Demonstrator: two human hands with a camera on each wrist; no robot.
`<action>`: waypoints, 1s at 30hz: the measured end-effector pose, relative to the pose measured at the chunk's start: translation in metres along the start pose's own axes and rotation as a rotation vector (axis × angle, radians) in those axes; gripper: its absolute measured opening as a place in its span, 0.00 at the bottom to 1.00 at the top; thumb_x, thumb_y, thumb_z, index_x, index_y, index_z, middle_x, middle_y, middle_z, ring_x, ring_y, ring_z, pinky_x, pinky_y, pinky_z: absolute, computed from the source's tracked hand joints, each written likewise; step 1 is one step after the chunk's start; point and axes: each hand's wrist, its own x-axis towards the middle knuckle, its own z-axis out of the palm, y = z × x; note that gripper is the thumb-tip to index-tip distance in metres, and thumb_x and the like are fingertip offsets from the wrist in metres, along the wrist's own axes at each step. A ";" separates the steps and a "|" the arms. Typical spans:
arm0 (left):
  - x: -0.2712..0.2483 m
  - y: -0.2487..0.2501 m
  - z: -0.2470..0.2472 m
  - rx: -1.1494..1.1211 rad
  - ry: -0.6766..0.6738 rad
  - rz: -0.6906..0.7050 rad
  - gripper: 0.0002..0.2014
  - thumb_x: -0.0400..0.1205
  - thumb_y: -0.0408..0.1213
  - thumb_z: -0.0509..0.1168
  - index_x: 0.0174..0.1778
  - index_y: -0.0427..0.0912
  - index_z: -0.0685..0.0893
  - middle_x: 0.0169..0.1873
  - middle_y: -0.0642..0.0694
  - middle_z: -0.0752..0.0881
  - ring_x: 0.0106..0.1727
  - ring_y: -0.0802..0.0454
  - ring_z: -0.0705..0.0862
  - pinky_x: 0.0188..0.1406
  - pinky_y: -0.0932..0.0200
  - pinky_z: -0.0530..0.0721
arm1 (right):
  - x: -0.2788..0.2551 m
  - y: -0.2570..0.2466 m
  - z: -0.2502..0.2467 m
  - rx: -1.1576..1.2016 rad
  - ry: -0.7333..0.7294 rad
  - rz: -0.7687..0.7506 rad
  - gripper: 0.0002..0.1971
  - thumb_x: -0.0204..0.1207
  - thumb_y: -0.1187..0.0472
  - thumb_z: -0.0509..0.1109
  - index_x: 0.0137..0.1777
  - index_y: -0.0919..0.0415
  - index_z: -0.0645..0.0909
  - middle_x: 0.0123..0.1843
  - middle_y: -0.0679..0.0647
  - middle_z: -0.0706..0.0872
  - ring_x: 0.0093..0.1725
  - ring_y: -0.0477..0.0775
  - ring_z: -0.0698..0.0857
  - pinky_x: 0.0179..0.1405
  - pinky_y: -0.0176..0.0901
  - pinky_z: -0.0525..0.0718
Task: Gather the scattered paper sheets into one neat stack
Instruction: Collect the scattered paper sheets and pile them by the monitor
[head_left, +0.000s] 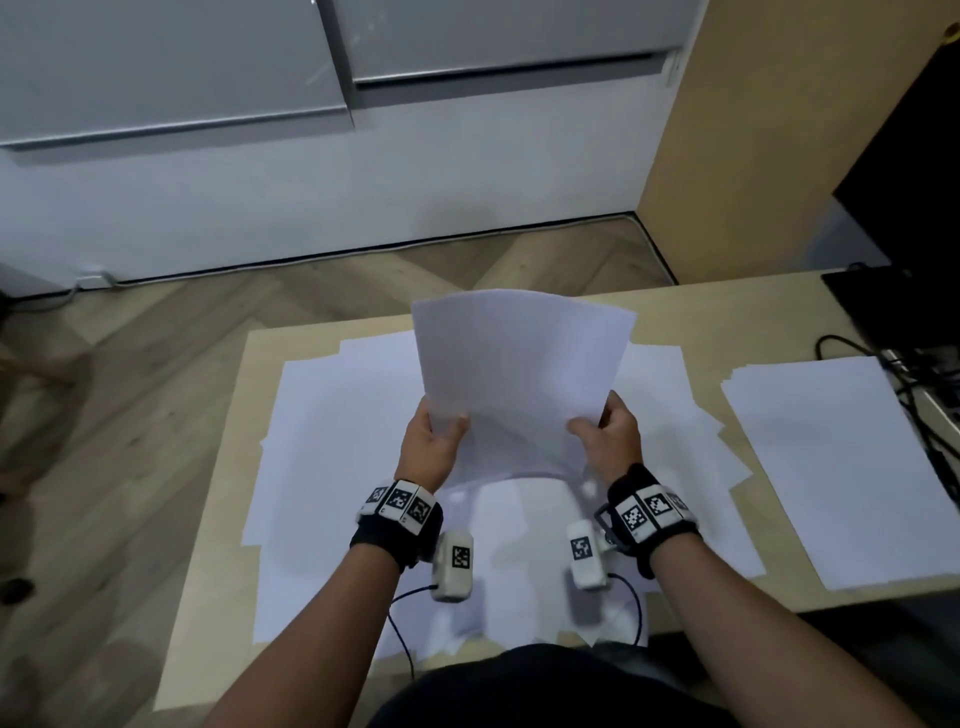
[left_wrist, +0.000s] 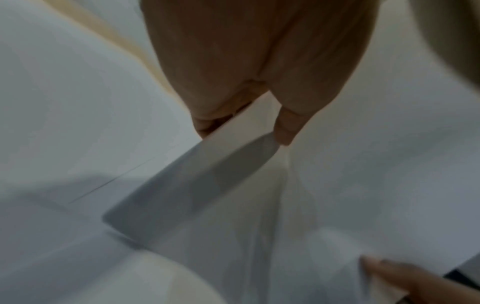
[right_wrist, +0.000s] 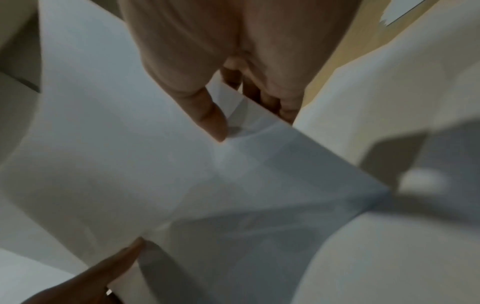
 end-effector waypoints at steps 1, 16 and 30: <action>-0.001 -0.005 0.002 0.024 -0.010 -0.018 0.20 0.82 0.42 0.70 0.70 0.47 0.79 0.61 0.51 0.87 0.63 0.50 0.84 0.65 0.49 0.81 | -0.001 0.005 0.000 -0.026 -0.034 0.022 0.10 0.68 0.69 0.75 0.45 0.58 0.80 0.39 0.50 0.87 0.41 0.55 0.86 0.44 0.47 0.83; 0.006 -0.024 0.113 0.144 -0.185 -0.310 0.28 0.70 0.55 0.66 0.64 0.47 0.78 0.55 0.40 0.88 0.53 0.40 0.87 0.60 0.36 0.85 | 0.038 0.048 -0.084 -0.191 0.045 0.154 0.13 0.78 0.62 0.67 0.62 0.59 0.80 0.54 0.55 0.87 0.51 0.58 0.83 0.46 0.39 0.75; -0.012 0.018 0.350 0.466 -0.539 -0.320 0.13 0.63 0.33 0.66 0.42 0.32 0.79 0.27 0.36 0.89 0.24 0.44 0.84 0.28 0.52 0.86 | 0.094 0.117 -0.307 -0.335 0.370 0.330 0.16 0.86 0.60 0.57 0.72 0.54 0.75 0.69 0.62 0.81 0.65 0.68 0.80 0.62 0.56 0.79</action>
